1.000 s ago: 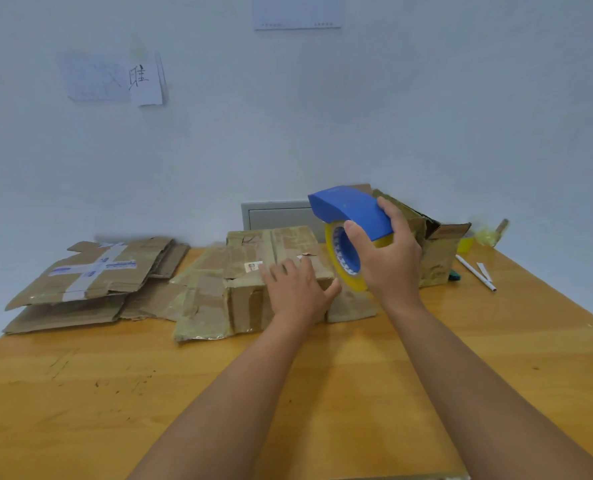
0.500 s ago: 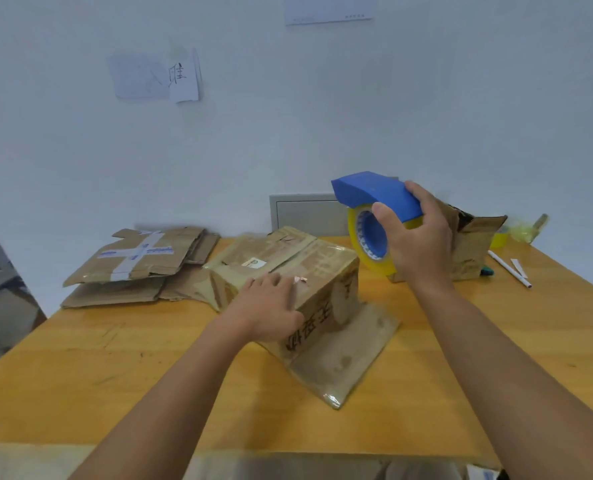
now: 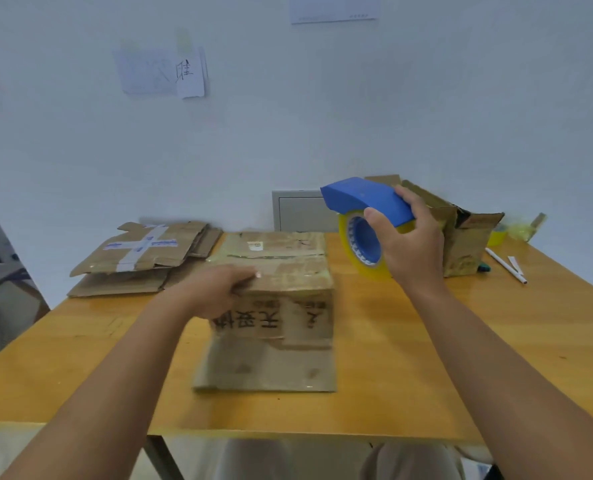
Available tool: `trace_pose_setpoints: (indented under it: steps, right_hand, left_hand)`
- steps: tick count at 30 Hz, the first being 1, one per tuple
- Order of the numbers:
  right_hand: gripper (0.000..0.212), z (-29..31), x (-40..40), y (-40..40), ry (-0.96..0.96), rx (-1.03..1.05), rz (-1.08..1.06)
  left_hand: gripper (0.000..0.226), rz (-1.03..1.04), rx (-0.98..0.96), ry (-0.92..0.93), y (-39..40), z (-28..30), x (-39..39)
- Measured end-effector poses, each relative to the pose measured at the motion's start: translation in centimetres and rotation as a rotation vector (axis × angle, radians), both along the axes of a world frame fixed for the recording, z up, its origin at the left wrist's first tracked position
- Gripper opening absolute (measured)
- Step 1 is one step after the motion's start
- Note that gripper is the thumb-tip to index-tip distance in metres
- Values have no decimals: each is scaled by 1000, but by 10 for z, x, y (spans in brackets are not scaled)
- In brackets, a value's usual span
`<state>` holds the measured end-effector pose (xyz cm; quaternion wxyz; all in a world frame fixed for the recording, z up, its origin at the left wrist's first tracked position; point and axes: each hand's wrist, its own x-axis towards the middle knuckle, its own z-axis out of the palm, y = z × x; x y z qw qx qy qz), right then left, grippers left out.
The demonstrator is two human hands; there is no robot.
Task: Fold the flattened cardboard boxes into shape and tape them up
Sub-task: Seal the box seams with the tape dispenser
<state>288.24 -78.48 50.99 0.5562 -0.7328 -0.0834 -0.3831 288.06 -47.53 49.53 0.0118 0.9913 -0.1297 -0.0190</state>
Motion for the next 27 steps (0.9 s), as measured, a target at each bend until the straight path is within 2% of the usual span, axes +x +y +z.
trace_pose_setpoints:
  steps: [3, 7, 11, 14, 16, 19, 21, 27]
  right_hand:
    - [60, 3, -3, 0, 2, 14, -6]
    - [62, 5, -3, 10, 4, 13, 9]
    - [60, 6, -1, 21, 8, -20, 9]
    - [62, 7, 1, 25, 24, -53, -12]
    - [62, 7, 5, 25, 32, -59, -11]
    - [61, 8, 11, 25, 51, -60, 2]
    - [61, 8, 15, 27, 76, -54, 31]
    - [59, 5, 19, 30, 112, -32, 143]
  left_hand:
    - [68, 156, 14, -85, 1, -8, 5]
    - [91, 177, -224, -299, -69, -35, -2]
    - [105, 259, -146, -309, -129, -54, 3]
    - [80, 269, -71, -428, -133, -61, 8]
    - [68, 177, -118, -452, -124, -64, 11]
    - [58, -58, -243, -401, -103, -59, 11]
    - [58, -142, -250, -313, -81, -53, 12]
    - [56, -76, -236, -57, -9, -29, 23]
